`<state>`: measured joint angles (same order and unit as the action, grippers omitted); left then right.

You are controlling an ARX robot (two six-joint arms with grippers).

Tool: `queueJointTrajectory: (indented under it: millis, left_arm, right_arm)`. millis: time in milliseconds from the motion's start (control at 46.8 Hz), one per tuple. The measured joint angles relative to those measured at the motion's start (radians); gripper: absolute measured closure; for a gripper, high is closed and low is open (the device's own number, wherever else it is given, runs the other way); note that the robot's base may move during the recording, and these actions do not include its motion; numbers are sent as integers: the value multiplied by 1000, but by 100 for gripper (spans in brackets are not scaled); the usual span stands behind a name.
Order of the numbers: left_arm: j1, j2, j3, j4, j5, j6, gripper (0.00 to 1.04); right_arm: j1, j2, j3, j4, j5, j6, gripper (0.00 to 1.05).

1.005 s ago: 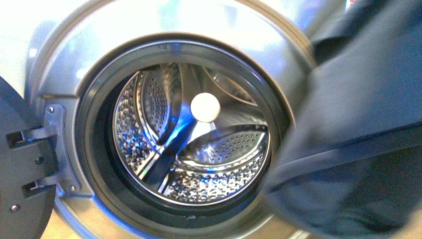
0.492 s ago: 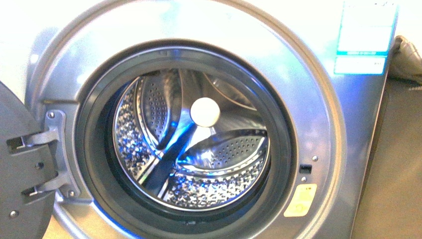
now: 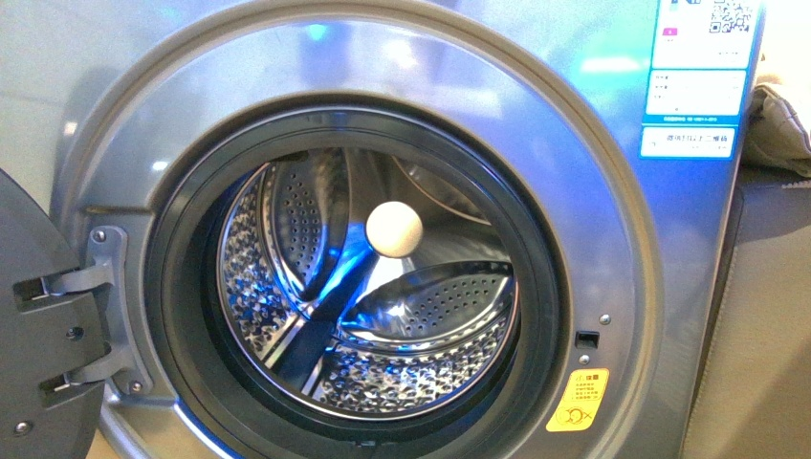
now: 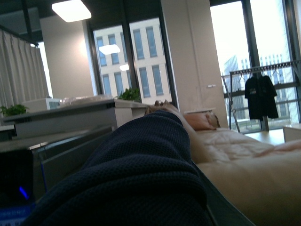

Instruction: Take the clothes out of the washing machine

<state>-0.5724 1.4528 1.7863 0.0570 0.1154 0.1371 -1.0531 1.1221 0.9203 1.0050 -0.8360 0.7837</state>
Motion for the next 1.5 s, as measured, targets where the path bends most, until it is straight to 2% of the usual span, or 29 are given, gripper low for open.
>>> queueJointTrajectory:
  millis: [21,43,64,107,192,321,428,663,727,791,1005,1112,1240,1497]
  left_arm:
    - [-1,0,2,-2,-7,-3,6]
    - [-10,5,18,-35,-58,-16,6]
    - [-20,18,72,-137,-172,-52,6]
    - [-19,31,134,-258,-316,-102,6]
    - [-6,32,171,-384,-517,-154,6]
    - [47,-5,150,-397,-597,-169,6]
    - [115,-58,90,-419,-603,-208,6]
    - [149,-147,-2,-407,-595,-220,8]
    - [169,-192,-48,-457,-528,-190,17]
    - [193,-265,-168,-426,-480,-173,25]
    - [289,-538,-663,-185,-390,-153,58]
    - [346,-671,-951,-64,-336,-147,81]
    - [382,-748,-1133,9,-291,-145,100]
    - [451,-879,-1384,109,-233,-144,101]
  right_arm:
    - [-1,-5,-19,0,-11,-12,95]
    - [-2,-9,-37,0,-21,-21,95]
    - [-3,-13,-56,0,-30,-28,95]
    - [-3,-21,-92,0,-41,-42,95]
    - [-2,-33,-159,2,-59,-62,95]
    - [9,-38,-258,-8,-65,-103,95]
    - [31,-31,-322,-32,-68,-160,95]
    - [52,-11,-380,-69,-51,-248,95]
    - [63,-9,-404,-90,-48,-282,95]
    - [73,-4,-429,-105,-44,-309,95]
    - [111,23,-521,-125,-17,-396,95]
    - [139,45,-567,-123,6,-436,95]
    - [166,68,-594,-116,27,-461,95]
    - [216,150,-616,-89,82,-521,96]
